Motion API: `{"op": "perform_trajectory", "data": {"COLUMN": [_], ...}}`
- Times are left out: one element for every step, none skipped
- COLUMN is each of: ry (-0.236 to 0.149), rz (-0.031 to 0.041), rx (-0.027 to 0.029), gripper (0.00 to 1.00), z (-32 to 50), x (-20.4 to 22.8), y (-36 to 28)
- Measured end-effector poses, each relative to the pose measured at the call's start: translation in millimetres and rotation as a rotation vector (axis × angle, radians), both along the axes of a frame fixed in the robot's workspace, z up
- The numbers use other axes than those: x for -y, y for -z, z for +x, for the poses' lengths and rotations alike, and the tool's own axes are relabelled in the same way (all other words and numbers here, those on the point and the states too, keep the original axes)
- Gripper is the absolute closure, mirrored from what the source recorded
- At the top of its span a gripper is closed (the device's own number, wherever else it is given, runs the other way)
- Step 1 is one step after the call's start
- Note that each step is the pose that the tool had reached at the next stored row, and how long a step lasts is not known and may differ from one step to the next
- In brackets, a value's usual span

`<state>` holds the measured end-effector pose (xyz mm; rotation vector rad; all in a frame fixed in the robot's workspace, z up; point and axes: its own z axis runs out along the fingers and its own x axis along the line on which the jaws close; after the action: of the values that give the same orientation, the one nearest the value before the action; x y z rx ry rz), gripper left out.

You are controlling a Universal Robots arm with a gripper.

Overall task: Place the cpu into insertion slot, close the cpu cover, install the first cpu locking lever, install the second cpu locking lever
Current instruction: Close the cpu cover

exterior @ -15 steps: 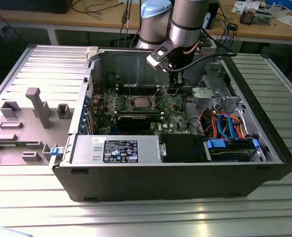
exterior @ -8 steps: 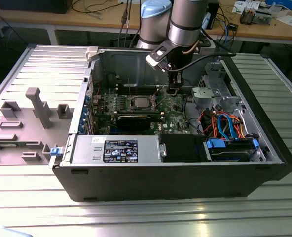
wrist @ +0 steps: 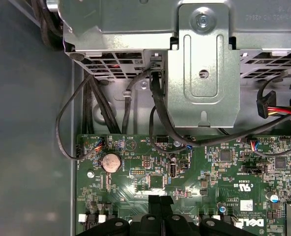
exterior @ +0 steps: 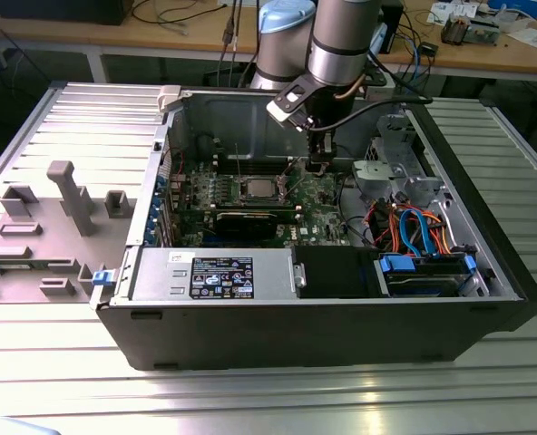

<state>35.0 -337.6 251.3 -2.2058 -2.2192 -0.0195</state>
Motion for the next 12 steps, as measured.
{"op": "perform_trajectory", "data": {"ry": [0.0, 0.0, 0.0, 0.0, 0.0, 0.0, 0.0, 0.0, 0.0, 0.0, 0.0, 0.0], "rz": [0.0, 0.0, 0.0, 0.0, 0.0, 0.0, 0.0, 0.0, 0.0, 0.0, 0.0, 0.0], "rx": [0.0, 0.0, 0.0, 0.0, 0.0, 0.0, 0.0, 0.0, 0.0, 0.0, 0.0, 0.0], "gripper": [0.89, 0.89, 0.89, 0.89, 0.89, 0.89, 0.89, 0.89, 0.89, 0.89, 0.89, 0.89], "z": [-0.2, -0.3, -0.4, -0.4, -0.7, -0.9, -1.0, -1.3, -1.5, -1.7, -1.9, -2.1], "x": [0.0, 0.0, 0.0, 0.0, 0.0, 0.0, 0.0, 0.0, 0.0, 0.0, 0.0, 0.0], "y": [0.0, 0.0, 0.0, 0.0, 0.0, 0.0, 0.0, 0.0, 0.0, 0.0, 0.0, 0.0]}}
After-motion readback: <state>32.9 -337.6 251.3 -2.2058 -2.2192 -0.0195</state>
